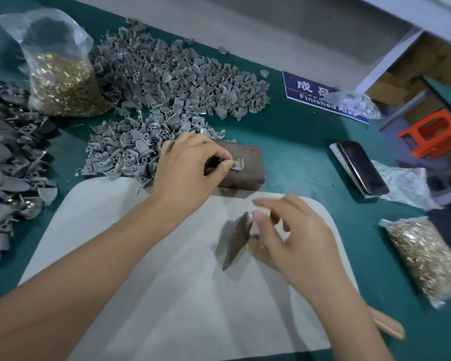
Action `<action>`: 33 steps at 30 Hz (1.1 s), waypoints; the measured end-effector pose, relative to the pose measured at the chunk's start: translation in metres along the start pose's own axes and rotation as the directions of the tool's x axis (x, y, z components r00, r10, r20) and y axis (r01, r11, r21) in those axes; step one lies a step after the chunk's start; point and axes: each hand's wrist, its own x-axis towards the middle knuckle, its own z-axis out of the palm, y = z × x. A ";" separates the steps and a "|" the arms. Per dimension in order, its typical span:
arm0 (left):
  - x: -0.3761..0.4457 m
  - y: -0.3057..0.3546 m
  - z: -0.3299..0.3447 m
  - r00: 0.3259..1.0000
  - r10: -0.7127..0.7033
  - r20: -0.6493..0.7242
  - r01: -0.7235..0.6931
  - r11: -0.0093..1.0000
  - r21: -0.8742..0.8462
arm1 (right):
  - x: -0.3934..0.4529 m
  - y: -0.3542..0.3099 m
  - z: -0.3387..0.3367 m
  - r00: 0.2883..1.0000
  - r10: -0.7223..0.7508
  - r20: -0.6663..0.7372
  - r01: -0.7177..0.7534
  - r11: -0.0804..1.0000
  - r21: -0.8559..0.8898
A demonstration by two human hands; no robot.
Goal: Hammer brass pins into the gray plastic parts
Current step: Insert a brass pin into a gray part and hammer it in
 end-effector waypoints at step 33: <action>0.007 -0.006 -0.004 0.999 -0.032 0.022 0.034 0.993 -0.109 | 0.069 -0.006 -0.002 0.933 -0.093 -0.348 0.063 0.993 -0.098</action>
